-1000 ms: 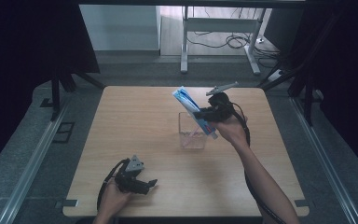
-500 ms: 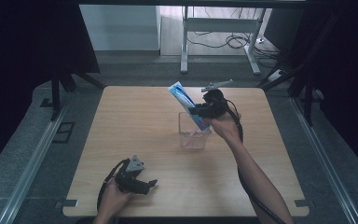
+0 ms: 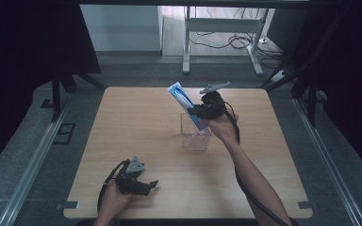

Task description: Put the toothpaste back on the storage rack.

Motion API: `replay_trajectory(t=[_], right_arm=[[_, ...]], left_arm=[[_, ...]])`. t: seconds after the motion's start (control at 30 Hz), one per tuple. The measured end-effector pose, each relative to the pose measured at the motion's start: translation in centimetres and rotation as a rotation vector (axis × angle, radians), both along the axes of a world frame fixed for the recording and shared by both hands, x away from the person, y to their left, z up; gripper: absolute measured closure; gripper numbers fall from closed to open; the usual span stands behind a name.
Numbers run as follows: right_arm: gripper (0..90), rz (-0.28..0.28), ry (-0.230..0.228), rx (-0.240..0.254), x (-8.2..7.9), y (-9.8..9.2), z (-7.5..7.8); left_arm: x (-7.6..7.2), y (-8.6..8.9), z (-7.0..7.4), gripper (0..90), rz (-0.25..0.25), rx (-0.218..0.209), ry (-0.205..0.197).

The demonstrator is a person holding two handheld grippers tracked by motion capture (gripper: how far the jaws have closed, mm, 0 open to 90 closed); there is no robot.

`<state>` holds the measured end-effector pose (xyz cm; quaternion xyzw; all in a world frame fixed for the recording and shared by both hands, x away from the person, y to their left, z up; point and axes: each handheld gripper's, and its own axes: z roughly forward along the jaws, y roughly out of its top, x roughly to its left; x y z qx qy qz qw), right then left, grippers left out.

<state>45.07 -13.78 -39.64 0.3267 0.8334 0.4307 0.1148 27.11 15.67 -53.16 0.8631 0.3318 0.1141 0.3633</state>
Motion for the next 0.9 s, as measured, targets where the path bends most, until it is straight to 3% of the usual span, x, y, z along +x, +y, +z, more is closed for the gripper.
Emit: replay_trajectory(t=[0.9], right_arm=[[73.6,0.052,0.006,-0.058,0.3,0.8,-3.4]], left_arm=[[0.0,0.3,0.0,13.1,0.010,-0.004,0.003]])
